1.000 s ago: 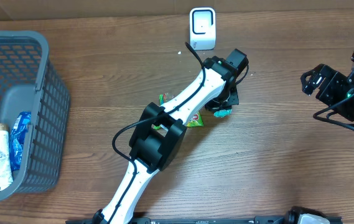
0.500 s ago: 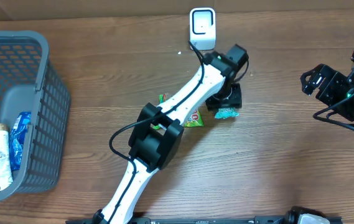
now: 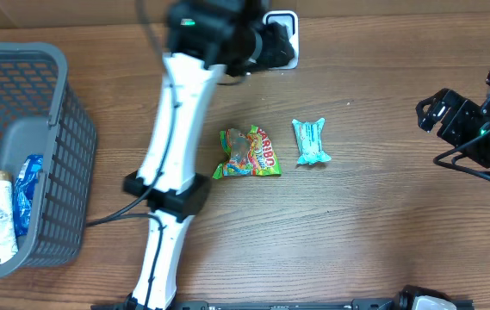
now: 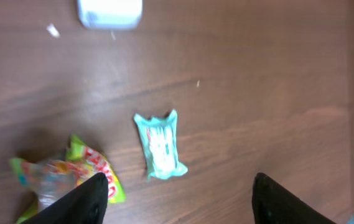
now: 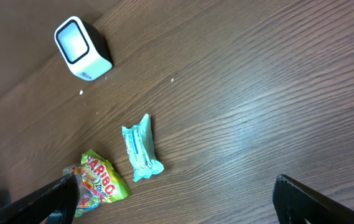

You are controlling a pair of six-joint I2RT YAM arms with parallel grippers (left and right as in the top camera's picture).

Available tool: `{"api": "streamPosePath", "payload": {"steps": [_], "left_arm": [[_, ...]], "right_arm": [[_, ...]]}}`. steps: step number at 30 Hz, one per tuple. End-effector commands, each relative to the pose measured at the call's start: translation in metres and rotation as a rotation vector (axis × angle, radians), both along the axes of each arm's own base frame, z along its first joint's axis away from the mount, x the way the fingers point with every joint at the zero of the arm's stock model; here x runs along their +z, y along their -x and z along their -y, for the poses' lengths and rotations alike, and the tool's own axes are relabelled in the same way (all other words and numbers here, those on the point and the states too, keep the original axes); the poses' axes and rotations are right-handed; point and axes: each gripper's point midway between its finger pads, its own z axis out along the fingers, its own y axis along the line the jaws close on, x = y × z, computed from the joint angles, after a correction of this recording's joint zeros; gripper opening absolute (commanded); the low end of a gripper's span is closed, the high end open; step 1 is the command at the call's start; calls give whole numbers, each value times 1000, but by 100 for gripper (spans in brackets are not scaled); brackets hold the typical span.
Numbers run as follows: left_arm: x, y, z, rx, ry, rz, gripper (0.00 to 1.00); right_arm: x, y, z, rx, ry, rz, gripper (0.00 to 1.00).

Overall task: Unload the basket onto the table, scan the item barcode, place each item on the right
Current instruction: 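Move the left gripper back into the basket toward the blue snack bar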

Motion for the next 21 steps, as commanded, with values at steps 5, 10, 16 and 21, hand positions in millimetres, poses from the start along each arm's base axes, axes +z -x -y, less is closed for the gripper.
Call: {"api": "streamPosePath", "payload": {"steps": [5, 10, 16, 21], "left_arm": [[119, 30, -93, 96, 38, 300, 73], [150, 58, -176, 305, -44, 354, 80], [138, 118, -281, 668, -208, 251, 85], [112, 185, -360, 1002, -295, 119, 94]], "right_arm": [[15, 1, 0, -2, 5, 43, 100], [15, 1, 0, -1, 5, 43, 100], [15, 1, 0, 0, 4, 43, 100], [16, 1, -3, 10, -8, 46, 100]]}}
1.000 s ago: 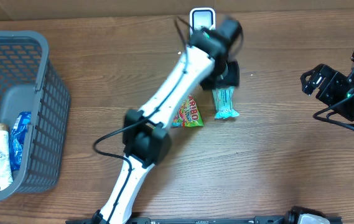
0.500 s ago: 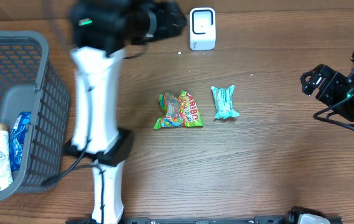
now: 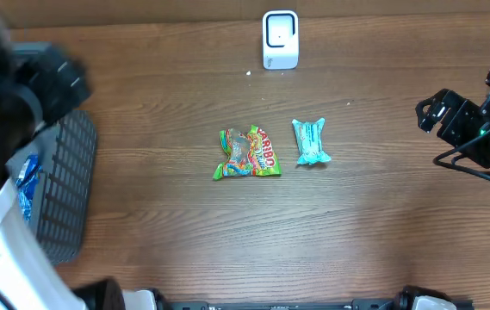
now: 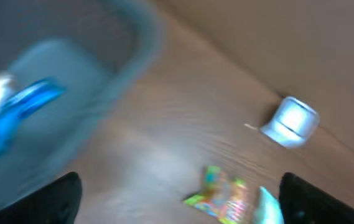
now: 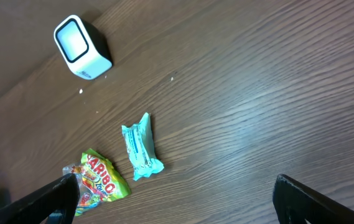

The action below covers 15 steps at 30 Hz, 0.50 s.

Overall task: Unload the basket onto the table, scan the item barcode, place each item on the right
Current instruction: 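Move the left gripper back into the basket toward the blue snack bar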

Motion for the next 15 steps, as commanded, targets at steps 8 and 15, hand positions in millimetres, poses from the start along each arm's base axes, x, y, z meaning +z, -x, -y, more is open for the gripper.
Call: {"api": "streamPosePath", "payload": {"steps": [8, 15], "left_arm": [[-87, 66, -146, 487, 22, -265, 93], [-172, 44, -174, 484, 108, -446, 88]], "right_arm": [[16, 0, -8, 26, -12, 48, 100], [15, 2, -8, 26, -13, 41, 100]]}}
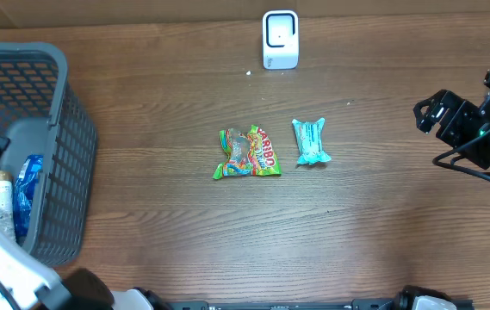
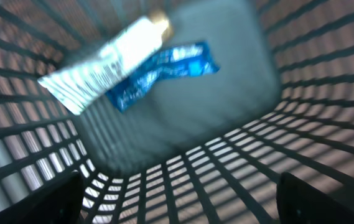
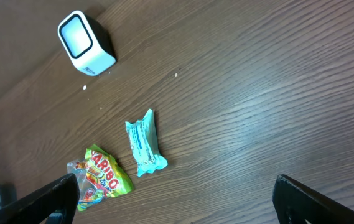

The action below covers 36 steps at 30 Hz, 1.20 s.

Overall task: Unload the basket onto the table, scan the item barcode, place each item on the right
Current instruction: 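Move the left gripper back into the basket toward the blue snack bar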

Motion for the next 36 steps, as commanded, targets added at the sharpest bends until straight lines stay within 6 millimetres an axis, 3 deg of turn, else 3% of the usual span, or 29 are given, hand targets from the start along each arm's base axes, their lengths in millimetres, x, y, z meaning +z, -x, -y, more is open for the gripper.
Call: {"api": "streamPosePath", "payload": {"steps": [1, 6, 18, 25, 27, 31, 36], "left_arm": [[-41, -4, -13, -4, 49, -101, 88], [-89, -5, -37, 54, 82, -253, 86], [-146, -30, -63, -68, 91, -343, 82], [-189, -41, -59, -209, 129, -415, 77], [-200, -41, -58, -240, 147, -440, 70], [-219, -40, -57, -260, 182, -479, 64], [-236, -26, -64, -224, 180, -578, 65]], "right_arm": [[15, 0, -4, 12, 3, 45, 100], [13, -1, -3, 14, 3, 38, 100], [2, -6, -2, 15, -5, 3, 100], [4, -8, -2, 15, -3, 16, 100], [4, -8, -2, 15, -2, 18, 100], [4, -8, -2, 14, -2, 17, 100], [4, -8, -2, 15, -2, 17, 100]]}}
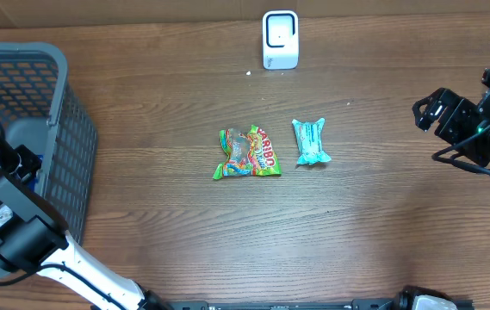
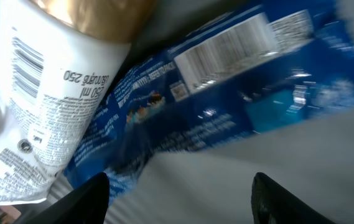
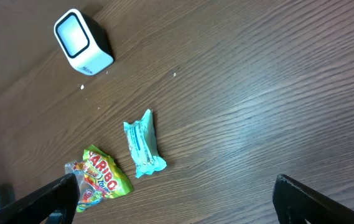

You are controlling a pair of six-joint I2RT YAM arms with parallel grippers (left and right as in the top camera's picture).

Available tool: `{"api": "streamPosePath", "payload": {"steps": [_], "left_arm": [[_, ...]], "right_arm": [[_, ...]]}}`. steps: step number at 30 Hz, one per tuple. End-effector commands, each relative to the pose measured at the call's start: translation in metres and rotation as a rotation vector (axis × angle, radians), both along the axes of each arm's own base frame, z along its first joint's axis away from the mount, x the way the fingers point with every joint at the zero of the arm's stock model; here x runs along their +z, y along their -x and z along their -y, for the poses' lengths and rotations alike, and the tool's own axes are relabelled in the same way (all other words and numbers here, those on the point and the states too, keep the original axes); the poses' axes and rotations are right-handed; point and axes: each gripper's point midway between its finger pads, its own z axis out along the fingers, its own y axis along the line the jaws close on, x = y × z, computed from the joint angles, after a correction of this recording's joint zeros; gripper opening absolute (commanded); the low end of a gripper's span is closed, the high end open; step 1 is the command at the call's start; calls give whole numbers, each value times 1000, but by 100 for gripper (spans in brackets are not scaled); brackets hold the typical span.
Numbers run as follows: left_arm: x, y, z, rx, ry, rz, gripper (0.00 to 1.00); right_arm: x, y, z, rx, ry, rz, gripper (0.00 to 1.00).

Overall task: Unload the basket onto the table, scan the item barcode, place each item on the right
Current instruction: 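Move the left gripper back into the basket toward the blue snack bar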

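My left gripper [image 2: 180,202] is open, down inside the grey basket [image 1: 22,50], just above a blue packet [image 2: 226,81] whose barcode faces up. A white tube [image 2: 46,118] with a gold cap lies beside the packet. The left fingers [image 2: 84,200] hold nothing. The white scanner [image 1: 280,39] stands at the table's back edge. A green Haribo bag [image 1: 249,152] and a teal packet [image 1: 310,141] lie mid-table. My right gripper [image 3: 180,202] is open at the right side, well above the wood.
The basket's mesh walls [image 1: 72,146] close in around the left arm [image 1: 12,228]. The scanner [image 3: 82,40], the teal packet [image 3: 142,144] and the Haribo bag [image 3: 99,180] also show in the right wrist view. A cardboard wall runs behind the table.
My left gripper has gone from high in the basket to close above the blue packet and the tube, which now fill its view. The right arm has barely moved.
My left arm first stretched over the table's middle, open above the teal packet and the Haribo bag. Then it was over the basket at the left, then looking down into it, and now sits low over the blue packet. The right gripper stayed open throughout.
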Motion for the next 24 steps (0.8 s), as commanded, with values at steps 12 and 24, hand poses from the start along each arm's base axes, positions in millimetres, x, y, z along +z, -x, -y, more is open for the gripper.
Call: {"api": "streamPosePath", "payload": {"steps": [12, 24], "left_arm": [[-36, 7, -5, 13, -9, -102, 52], [-56, 0, 17, -2, 90, -108, 4]], "right_arm": [[10, -3, -3, 14, 1, 30, 100], [10, -3, -3, 14, 1, 31, 100]]}}
